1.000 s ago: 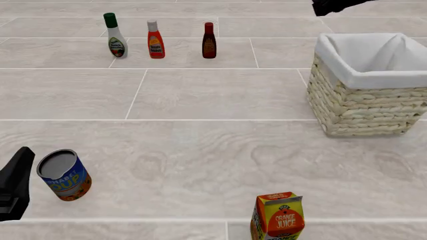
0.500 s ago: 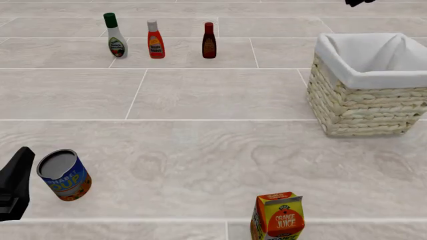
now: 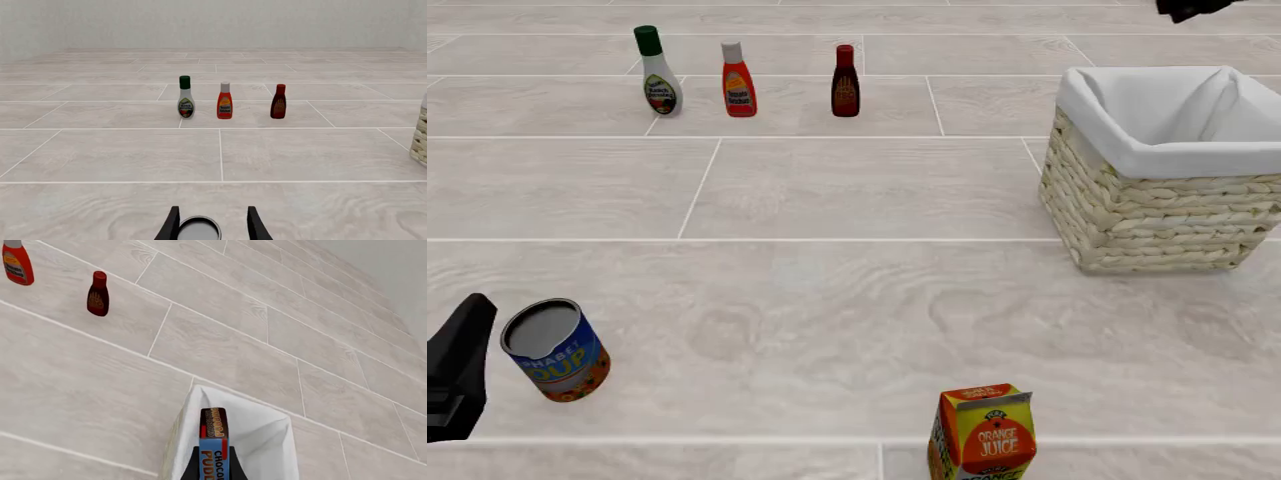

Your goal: Pick the chocolate pudding and place it in the basket.

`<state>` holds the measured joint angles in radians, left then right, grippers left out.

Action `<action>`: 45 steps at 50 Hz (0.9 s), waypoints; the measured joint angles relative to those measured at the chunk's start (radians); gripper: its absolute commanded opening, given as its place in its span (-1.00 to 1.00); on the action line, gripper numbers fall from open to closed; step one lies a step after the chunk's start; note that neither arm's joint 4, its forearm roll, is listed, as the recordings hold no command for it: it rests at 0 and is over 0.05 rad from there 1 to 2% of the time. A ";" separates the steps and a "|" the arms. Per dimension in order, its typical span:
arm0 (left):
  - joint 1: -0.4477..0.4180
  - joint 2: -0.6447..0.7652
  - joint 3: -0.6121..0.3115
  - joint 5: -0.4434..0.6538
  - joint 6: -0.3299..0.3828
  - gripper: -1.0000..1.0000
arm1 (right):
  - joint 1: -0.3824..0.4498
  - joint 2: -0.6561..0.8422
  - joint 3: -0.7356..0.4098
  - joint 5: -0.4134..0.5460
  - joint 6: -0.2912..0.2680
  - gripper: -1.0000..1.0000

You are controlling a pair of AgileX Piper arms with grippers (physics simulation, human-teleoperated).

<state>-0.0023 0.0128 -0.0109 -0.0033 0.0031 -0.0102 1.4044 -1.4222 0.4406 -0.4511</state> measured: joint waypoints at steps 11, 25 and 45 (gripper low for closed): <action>0.000 0.000 0.000 0.000 0.000 1.00 | -0.036 0.008 0.009 -0.011 0.011 -1.00; 0.000 0.000 0.000 0.000 0.000 1.00 | -0.070 0.019 0.018 -0.021 0.024 -1.00; 0.000 0.000 0.000 0.000 0.000 1.00 | -0.101 0.068 -0.004 0.011 0.029 -1.00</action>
<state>-0.0022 0.0128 -0.0109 -0.0033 0.0031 -0.1115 1.4720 -1.4266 0.4516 -0.4219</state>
